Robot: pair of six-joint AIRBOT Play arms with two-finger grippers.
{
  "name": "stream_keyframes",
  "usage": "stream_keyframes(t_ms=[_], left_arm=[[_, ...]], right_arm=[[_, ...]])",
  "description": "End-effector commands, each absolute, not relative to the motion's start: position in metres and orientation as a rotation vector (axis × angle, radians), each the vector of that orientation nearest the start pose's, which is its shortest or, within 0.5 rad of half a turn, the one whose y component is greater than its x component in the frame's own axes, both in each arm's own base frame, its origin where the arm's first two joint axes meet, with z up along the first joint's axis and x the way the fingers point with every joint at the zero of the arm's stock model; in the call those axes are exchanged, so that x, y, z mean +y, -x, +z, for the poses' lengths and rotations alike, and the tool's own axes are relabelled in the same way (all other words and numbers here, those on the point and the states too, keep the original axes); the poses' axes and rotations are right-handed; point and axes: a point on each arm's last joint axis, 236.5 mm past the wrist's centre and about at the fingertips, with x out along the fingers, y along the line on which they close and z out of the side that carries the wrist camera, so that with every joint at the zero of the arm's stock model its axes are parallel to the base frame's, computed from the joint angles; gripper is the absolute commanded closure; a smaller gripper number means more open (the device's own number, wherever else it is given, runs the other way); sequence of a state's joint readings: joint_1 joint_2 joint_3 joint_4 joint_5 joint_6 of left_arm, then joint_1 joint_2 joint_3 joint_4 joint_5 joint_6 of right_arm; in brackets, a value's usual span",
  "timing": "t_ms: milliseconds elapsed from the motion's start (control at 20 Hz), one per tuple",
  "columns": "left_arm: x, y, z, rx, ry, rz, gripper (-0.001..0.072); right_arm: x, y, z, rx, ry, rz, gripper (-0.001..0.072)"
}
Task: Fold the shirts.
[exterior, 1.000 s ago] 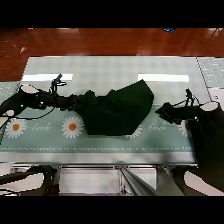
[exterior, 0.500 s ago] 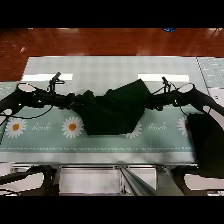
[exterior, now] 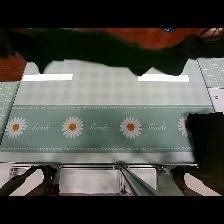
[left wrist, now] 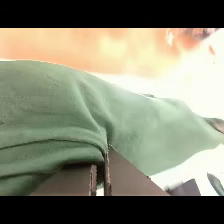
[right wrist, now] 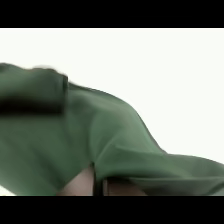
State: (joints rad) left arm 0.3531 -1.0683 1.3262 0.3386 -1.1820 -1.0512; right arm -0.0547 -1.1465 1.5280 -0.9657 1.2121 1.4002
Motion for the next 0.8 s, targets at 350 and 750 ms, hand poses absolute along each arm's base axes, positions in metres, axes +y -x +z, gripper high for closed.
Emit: stream_keyframes(t_ms=[350, 750], left_arm=[[-0.073, -0.262, 0.339, 0.503, 0.194, -0.447, 0.069], [-0.105, -0.219, 0.192, 0.927, 0.283, -0.528, 0.069]], right_arm=[[0.046, -0.233, 0.358, 0.535, -0.046, 0.202, 0.068], [0.075, -0.2, 0.189, 0.963, -0.211, 0.292, 0.068]])
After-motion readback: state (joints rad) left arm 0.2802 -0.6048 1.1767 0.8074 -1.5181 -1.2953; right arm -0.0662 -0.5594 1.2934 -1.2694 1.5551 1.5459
